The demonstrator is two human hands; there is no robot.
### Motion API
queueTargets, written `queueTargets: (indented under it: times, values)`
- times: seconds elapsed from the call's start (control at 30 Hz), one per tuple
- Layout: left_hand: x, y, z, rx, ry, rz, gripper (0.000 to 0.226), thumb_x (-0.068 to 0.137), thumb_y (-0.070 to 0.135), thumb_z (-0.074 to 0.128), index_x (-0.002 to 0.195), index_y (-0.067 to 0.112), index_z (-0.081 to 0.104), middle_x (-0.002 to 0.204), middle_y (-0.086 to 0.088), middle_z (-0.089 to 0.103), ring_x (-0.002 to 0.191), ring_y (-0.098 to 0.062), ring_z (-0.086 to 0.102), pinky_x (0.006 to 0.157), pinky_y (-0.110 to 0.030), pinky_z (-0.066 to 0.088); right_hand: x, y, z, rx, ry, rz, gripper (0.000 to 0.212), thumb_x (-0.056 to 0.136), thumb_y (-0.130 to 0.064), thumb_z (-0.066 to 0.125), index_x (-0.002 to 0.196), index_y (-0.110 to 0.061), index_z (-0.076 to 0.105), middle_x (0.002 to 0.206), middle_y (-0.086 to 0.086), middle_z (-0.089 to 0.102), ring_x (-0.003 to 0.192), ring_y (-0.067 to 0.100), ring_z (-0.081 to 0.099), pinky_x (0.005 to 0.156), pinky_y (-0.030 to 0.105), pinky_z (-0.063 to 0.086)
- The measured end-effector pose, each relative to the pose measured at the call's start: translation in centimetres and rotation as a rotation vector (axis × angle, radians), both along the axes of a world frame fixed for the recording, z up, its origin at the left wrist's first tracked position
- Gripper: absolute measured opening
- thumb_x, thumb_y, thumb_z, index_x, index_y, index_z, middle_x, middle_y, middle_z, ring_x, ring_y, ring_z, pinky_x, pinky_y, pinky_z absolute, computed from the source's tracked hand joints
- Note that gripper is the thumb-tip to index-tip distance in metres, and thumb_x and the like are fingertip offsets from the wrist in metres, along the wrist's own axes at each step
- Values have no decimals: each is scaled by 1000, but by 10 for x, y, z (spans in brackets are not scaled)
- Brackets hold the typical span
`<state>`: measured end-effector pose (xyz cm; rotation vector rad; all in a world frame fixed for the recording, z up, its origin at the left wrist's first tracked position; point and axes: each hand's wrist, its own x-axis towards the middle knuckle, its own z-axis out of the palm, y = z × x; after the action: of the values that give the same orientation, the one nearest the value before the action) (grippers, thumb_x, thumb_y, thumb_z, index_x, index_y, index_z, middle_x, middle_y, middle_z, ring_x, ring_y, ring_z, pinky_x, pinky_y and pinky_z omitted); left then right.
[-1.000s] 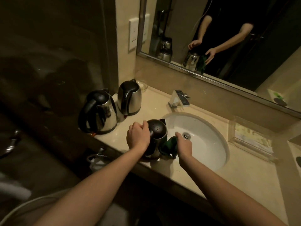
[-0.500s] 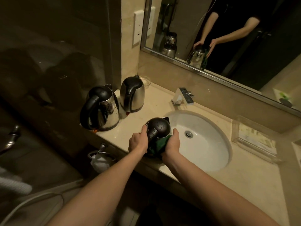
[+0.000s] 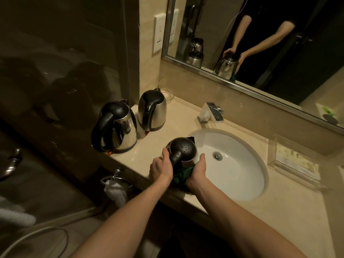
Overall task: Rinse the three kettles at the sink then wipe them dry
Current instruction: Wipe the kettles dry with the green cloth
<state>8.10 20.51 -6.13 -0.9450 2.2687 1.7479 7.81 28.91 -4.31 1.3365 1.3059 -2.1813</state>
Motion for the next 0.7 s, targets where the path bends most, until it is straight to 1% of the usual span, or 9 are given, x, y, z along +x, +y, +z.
queueTargets:
  times: [0.07, 0.13, 0.3, 0.4, 0.5, 0.53, 0.6, 0.63, 0.7]
  values:
    - [-1, -1, -1, -24, 5, -10, 72, 102, 61, 23, 106, 6, 69, 107, -18, 70, 103, -34, 63, 82, -34, 44, -1, 2, 13, -61, 13, -10, 88, 89, -77, 32, 134, -6, 59, 137, 23, 56, 131, 40, 48, 114, 53, 33]
    - [-3, -2, -4, -29, 8, -17, 71, 103, 59, 24, 111, 4, 69, 111, -20, 68, 107, -36, 62, 85, -37, 44, -8, 6, 18, -85, 24, -41, 83, 91, -73, 33, 130, -4, 60, 132, 23, 58, 130, 40, 48, 113, 53, 34]
    - [-5, -4, -4, -25, -17, -35, 76, 101, 63, 21, 110, 4, 68, 105, -20, 70, 99, -35, 65, 84, -38, 48, -23, -1, 23, -70, 63, -57, 80, 84, -74, 40, 122, -9, 65, 122, 19, 63, 119, 40, 54, 110, 56, 37]
    - [-4, -4, -2, -10, -11, -25, 75, 97, 69, 21, 104, 11, 68, 107, -17, 70, 96, -35, 68, 89, -43, 55, -26, 0, 13, -34, 47, -13, 78, 85, -74, 39, 119, -10, 66, 118, 17, 65, 113, 36, 55, 106, 49, 41]
    - [-6, -1, -7, 6, 1, -8, 70, 90, 74, 21, 94, 19, 64, 108, -15, 69, 94, -36, 69, 87, -47, 58, -23, 4, 3, -2, 16, 13, 74, 92, -70, 34, 115, -6, 64, 109, 16, 64, 108, 33, 55, 99, 44, 42]
    - [-6, -1, -8, 0, 1, -5, 66, 88, 75, 21, 87, 21, 60, 105, -14, 69, 93, -35, 68, 86, -47, 59, -21, 6, 1, 3, 10, 27, 73, 94, -69, 32, 116, -6, 62, 110, 17, 63, 112, 34, 53, 100, 45, 41]
    - [-6, -2, -4, -7, 12, 8, 60, 90, 71, 25, 79, 22, 58, 97, -10, 67, 90, -32, 67, 87, -45, 58, -15, 7, -1, -27, 9, 24, 81, 92, -73, 30, 128, -5, 58, 126, 20, 59, 125, 37, 50, 109, 48, 39]
    - [-6, -3, -1, -22, 19, 14, 58, 95, 67, 28, 81, 21, 60, 96, -9, 67, 90, -29, 66, 87, -43, 57, -14, 7, -1, -46, 5, 21, 87, 90, -75, 30, 134, -4, 55, 133, 22, 57, 128, 39, 49, 112, 51, 37]
    - [-8, -2, 0, -86, 13, 24, 55, 100, 59, 32, 93, 14, 63, 98, -9, 66, 89, -26, 61, 87, -39, 51, -15, 12, -2, -75, -13, 12, 93, 88, -79, 31, 138, -3, 53, 137, 24, 55, 130, 40, 48, 113, 53, 35]
